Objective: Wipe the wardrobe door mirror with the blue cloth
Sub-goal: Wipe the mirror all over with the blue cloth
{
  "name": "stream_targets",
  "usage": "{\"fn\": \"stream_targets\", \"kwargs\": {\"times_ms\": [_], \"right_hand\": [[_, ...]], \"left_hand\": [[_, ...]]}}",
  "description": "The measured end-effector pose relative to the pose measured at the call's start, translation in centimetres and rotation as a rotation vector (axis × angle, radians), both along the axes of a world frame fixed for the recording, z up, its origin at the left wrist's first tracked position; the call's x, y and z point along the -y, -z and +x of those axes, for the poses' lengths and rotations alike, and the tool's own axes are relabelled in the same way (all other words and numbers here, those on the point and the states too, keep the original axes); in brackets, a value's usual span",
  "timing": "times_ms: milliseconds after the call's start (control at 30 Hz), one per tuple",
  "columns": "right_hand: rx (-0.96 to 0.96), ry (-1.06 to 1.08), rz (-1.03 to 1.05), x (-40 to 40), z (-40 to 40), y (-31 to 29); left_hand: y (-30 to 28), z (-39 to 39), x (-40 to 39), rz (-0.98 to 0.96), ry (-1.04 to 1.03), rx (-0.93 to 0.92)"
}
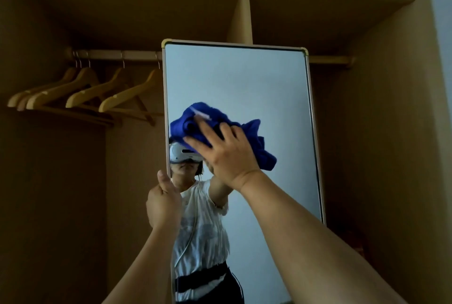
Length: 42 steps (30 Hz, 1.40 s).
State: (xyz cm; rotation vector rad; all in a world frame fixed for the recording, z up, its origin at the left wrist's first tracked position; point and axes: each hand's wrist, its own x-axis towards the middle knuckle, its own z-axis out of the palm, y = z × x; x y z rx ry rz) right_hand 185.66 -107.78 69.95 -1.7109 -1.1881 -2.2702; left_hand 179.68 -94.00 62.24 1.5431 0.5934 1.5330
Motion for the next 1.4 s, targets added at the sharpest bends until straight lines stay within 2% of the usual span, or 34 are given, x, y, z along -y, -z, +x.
{"fn": "stream_targets", "kwargs": {"times_ms": [267, 467, 700, 833, 933, 1267, 1400], "right_hand": [[-0.397, 0.105, 0.295, 3.3, 3.1, -2.6], [-0.492, 0.111, 0.374, 2.3, 2.4, -1.7], [-0.210, 0.007, 0.233, 1.0, 2.4, -0.5], [-0.172, 0.041, 0.148, 2.3, 3.2, -1.2], [-0.290, 0.053, 0.180, 3.5, 3.6, -2.1], [-0.696, 0.142, 0.536, 7.9, 6.8, -3.7], [-0.767, 0.164, 0.592, 9.5, 7.8, -2.7]], "left_hand": [[0.0, -0.6, 0.7, 0.011, 0.024, 0.036], [0.0, -0.1, 0.9, -0.040, -0.011, 0.061], [0.2, 0.3, 0.3, -0.056, -0.002, 0.060], [0.3, 0.4, 0.2, -0.040, 0.008, 0.076], [0.3, 0.3, 0.1, -0.029, 0.018, 0.077], [0.5, 0.5, -0.1, -0.053, 0.013, 0.099], [0.6, 0.7, -0.2, -0.048, -0.009, 0.102]]}}
